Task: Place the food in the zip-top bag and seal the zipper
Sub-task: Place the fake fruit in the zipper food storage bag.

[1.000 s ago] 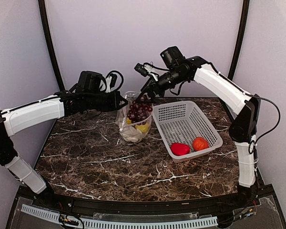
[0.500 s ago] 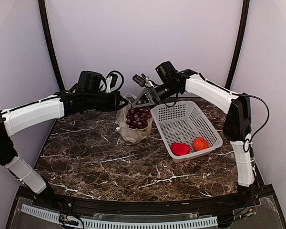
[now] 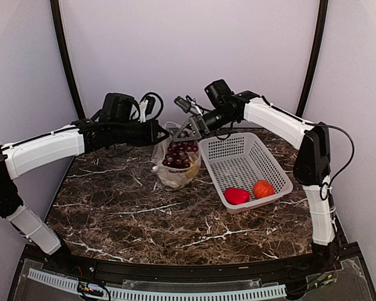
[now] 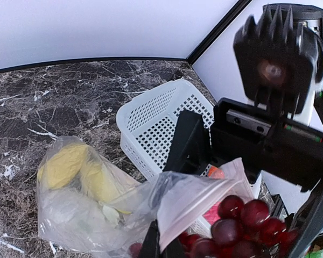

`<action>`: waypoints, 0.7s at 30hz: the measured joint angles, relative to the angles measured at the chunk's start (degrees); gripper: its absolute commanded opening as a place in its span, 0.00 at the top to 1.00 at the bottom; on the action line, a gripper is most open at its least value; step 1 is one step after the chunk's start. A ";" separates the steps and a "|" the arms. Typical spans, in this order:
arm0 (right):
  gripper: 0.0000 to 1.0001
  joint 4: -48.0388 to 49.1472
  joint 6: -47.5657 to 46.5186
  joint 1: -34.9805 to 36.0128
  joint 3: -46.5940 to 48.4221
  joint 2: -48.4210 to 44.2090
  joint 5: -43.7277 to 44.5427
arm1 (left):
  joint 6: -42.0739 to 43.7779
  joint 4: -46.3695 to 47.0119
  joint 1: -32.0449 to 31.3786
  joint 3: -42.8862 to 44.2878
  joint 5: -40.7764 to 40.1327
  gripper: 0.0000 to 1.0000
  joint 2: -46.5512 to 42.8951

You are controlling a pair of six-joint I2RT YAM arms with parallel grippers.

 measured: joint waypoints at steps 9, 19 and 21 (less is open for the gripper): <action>0.01 6.29 5.57 -4.70 -1.25 -0.31 -11.41 | 1.51 2.95 0.00 -0.52 2.38 0.99 -0.57; 0.11 8.09 10.19 -4.85 -1.20 -0.31 -5.35 | 2.84 9.42 -0.09 -2.29 9.86 0.67 -1.95; 0.10 9.07 12.22 -4.85 -1.05 -0.20 -5.73 | 3.78 10.03 -0.35 -2.27 11.04 0.60 -1.90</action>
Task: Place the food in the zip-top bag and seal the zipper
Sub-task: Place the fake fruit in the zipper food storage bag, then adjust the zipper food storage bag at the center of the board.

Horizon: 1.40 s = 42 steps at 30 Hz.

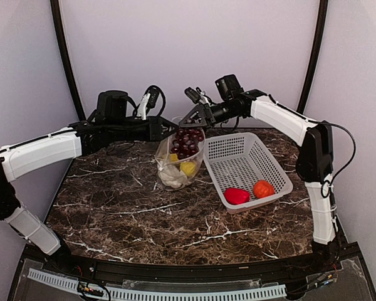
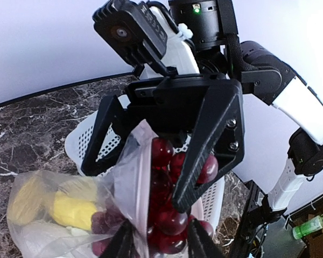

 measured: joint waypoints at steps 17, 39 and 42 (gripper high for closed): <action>0.10 8.07 8.46 0.00 -3.78 0.17 -4.98 | 7.39 -3.30 -2.62 4.35 -4.85 0.72 8.17; 0.01 -2.99 -9.97 -2.43 -17.75 -18.60 21.00 | 6.54 -9.05 -2.64 6.95 -15.39 0.96 8.74; 0.17 -2.91 -11.69 -1.62 -26.05 -22.60 23.71 | 5.66 -9.16 -2.64 6.95 -15.17 0.96 8.46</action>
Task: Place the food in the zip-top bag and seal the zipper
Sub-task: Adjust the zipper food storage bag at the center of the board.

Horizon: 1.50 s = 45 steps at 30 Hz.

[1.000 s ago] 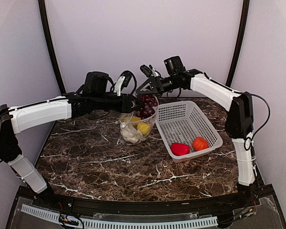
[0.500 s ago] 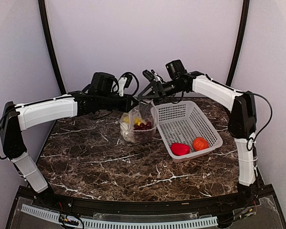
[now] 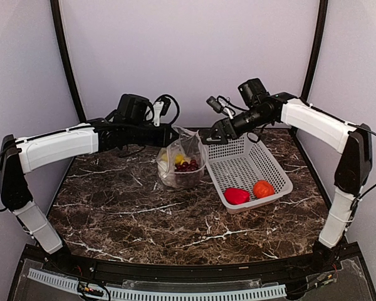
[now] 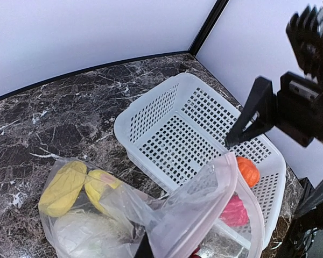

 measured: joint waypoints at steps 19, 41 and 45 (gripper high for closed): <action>1.00 -2.36 0.90 2.75 0.90 4.13 2.43 | -3.89 -6.95 0.00 -0.37 -1.42 0.77 -1.68; 0.78 -9.70 1.27 1.81 21.62 9.53 0.85 | -0.09 -16.15 -0.07 7.08 -7.78 0.99 -6.69; 0.52 -10.10 0.37 0.66 21.16 9.27 -0.33 | -1.18 -16.28 -0.07 7.08 -5.20 0.99 -3.58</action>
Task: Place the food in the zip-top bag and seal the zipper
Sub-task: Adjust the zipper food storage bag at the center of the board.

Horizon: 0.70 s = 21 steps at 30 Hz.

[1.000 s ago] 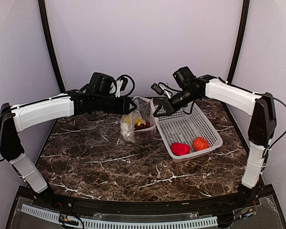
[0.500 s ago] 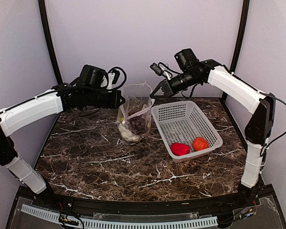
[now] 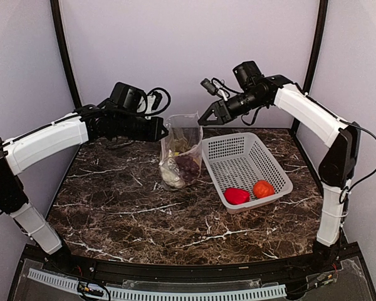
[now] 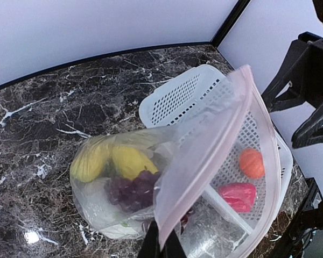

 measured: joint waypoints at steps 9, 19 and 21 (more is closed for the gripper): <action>0.40 -1.44 -10.95 -6.69 -11.02 -11.78 -0.96 | -0.76 1.73 0.00 -0.15 4.76 0.99 1.01; 0.33 -6.56 -27.41 -7.56 -29.81 -16.81 4.85 | -1.40 5.42 0.00 -2.36 6.19 0.99 0.70; 0.29 -7.37 -29.22 -7.56 -31.34 -14.71 6.36 | -1.42 5.66 0.00 -2.60 6.29 0.99 0.57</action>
